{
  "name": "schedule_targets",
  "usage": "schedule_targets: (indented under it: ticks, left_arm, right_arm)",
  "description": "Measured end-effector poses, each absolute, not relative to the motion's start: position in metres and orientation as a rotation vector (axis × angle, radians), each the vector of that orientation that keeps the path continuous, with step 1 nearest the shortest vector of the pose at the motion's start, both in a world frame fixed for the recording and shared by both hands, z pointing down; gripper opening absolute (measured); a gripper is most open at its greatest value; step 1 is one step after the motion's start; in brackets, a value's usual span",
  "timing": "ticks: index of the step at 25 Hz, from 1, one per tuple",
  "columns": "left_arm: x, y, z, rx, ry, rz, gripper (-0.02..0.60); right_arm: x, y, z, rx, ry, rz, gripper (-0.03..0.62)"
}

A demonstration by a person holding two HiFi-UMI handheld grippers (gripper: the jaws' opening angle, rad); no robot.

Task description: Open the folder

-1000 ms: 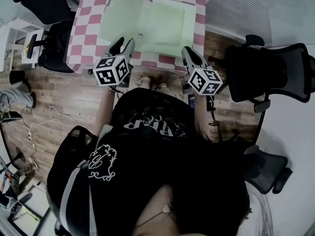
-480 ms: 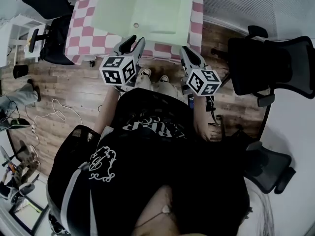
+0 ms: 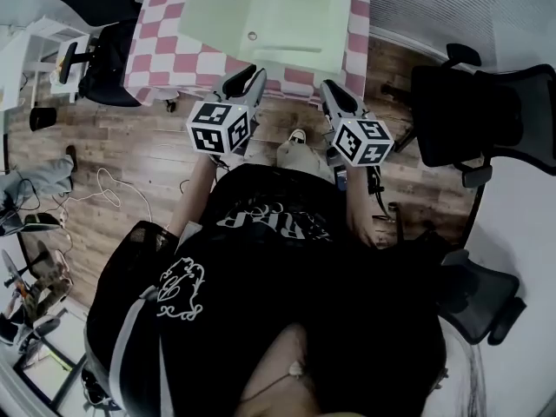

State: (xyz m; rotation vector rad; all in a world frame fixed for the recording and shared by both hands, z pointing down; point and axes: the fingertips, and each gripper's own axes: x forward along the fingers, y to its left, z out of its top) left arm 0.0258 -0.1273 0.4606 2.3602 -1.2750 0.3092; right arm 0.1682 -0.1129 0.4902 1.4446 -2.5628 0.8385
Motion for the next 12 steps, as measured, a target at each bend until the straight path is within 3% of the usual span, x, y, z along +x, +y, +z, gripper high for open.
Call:
schedule_targets:
  ticks: [3, 12]
  left_arm:
    - [0.017, -0.114, 0.458, 2.383, -1.244, 0.288, 0.057]
    - [-0.023, -0.042, 0.442, 2.427, -1.157, 0.206, 0.054]
  right_arm:
    - [0.153, -0.105, 0.483, 1.433, -2.566, 0.793, 0.029]
    - [0.084, -0.045, 0.459, 1.421, -2.596, 0.709, 0.029]
